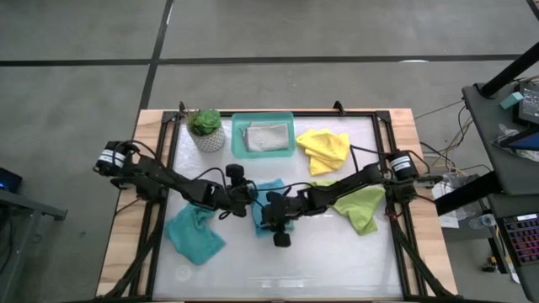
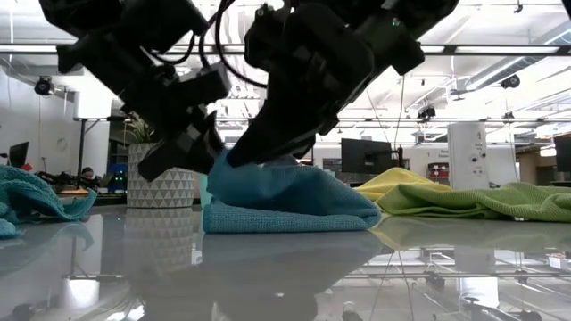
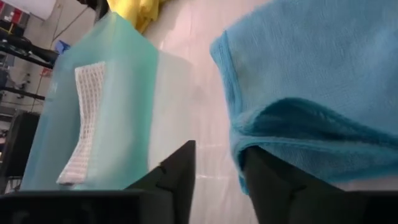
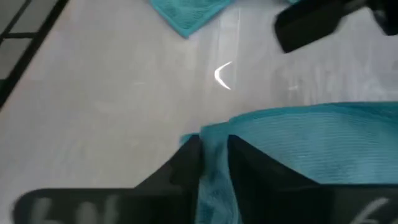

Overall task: Fold microfiber towels
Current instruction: Fold the blue microfiber cloth

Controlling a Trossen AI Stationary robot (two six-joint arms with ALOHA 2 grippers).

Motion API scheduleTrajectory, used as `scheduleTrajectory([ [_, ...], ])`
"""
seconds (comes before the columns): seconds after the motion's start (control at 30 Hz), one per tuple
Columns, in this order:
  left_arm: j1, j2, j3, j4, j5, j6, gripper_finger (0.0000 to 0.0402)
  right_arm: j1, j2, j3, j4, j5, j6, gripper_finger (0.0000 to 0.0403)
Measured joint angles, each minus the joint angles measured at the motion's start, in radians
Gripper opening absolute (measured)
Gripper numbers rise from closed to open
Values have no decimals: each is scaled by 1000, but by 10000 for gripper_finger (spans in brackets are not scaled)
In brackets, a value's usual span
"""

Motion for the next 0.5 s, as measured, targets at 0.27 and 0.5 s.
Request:
scheduleTrajectory([
  [0.27,-20,-65,52,-111,4,0,168,0,-71,3,-95,-6,-32,157],
  [0.5,-92,-163,71,-120,6,-36,169,6,-187,-12,-273,-2,-41,172],
])
